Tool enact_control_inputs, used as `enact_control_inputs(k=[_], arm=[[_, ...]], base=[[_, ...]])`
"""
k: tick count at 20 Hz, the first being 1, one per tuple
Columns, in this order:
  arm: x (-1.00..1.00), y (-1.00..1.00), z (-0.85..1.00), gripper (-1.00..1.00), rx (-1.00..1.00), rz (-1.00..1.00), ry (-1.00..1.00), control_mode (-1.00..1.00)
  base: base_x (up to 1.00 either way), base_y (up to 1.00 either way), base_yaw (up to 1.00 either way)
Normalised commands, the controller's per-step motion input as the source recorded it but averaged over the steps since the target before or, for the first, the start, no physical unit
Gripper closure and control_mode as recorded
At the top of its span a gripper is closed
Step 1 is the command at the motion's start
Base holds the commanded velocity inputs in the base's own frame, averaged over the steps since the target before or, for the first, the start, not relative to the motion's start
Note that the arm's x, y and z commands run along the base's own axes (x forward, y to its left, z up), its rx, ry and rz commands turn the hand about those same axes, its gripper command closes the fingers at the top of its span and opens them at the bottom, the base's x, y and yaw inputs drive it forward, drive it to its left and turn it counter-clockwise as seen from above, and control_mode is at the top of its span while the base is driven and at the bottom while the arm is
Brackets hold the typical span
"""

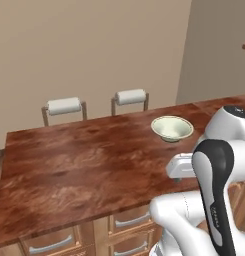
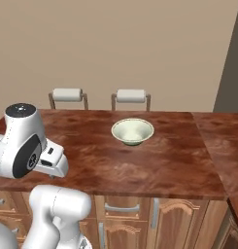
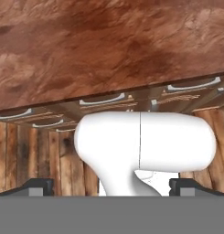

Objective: Pick the cup and bowl from the counter and place them on the counter next to the sink.

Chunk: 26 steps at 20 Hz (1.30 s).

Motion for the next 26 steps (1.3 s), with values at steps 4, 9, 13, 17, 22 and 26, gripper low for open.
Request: enact_control_inputs(k=[4,9,13,17,22,26], arm=[[0.00,0.00,0.00,-1.00,0.00,0.00,0.00,1.00],[0.00,0.00,0.00,-1.00,0.00,0.00,0.00,1.00],[0.00,0.00,0.00,-1.00,0.00,0.00,0.00,1.00],[0.00,0.00,0.00,-1.00,0.00,0.00,0.00,1.00],[0.00,0.00,0.00,-1.00,0.00,0.00,0.00,1.00],[0.00,0.00,0.00,-1.00,0.00,0.00,0.00,1.00]], base=[[0.00,-0.63,0.00],[0.04,-0.52,-0.02],[0.20,-0.63,-0.11],[0.14,-0.65,-0.10],[0.00,0.00,0.00],[0.00,0.00,0.00]])
